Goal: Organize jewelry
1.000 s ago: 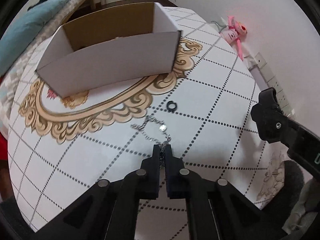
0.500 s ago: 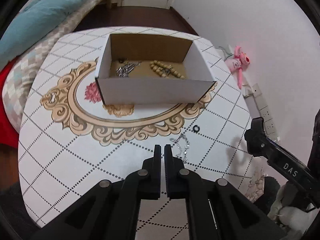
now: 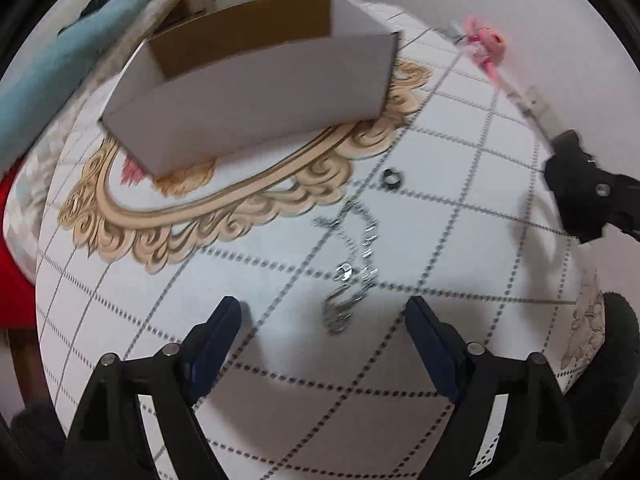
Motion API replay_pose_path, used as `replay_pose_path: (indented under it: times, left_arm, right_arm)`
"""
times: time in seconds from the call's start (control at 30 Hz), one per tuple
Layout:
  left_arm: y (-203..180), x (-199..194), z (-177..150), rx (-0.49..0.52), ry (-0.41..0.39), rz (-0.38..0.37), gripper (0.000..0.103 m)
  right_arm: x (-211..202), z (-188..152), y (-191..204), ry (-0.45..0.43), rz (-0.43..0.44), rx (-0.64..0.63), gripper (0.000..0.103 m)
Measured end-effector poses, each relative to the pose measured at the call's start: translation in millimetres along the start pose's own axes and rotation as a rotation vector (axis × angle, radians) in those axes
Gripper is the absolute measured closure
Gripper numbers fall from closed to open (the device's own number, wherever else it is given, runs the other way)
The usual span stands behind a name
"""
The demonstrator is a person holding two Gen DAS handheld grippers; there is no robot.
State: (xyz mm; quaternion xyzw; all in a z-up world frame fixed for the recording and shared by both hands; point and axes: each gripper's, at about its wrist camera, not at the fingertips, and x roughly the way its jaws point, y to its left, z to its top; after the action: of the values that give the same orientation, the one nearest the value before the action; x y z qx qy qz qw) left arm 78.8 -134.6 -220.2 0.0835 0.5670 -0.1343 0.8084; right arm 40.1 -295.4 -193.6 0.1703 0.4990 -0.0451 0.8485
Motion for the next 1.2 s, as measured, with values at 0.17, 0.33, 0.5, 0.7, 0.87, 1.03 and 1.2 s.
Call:
replay_pose_path:
  times: [0.17,0.33,0.5,0.7,0.87,1.03,1.2]
  left_arm:
    - [-11,-3,16,0.049,0.0,-0.027,0.099]
    - [5,3,29,-0.003,0.019,-0.108,0.101]
    - [29,-16,27,-0.089,-0.006,-0.165,0.102]
    - [48,-48,31,-0.13,-0.06,-0.201,0.102]
    - [62,-62,33,-0.171,-0.078,-0.237,0.102]
    - [70,-86,33,-0.187,-0.128,-0.249,0.102]
    - [75,-107,45,-0.174,-0.174,-0.257,0.102]
  right_arm:
    - [4,-2,-3,0.007,-0.001,0.01,0.036]
    - [1,-2,-1,0.0,0.007,0.012,0.036]
    - [-11,2,1,-0.028,0.027,0.019,0.036]
    - [-17,8,4,-0.043,0.049,0.022,0.036]
    - [-20,8,8,-0.045,0.06,0.016,0.036]
    - [-26,9,10,-0.055,0.072,0.016,0.037]
    - [-34,16,20,-0.067,0.091,-0.003,0.037]
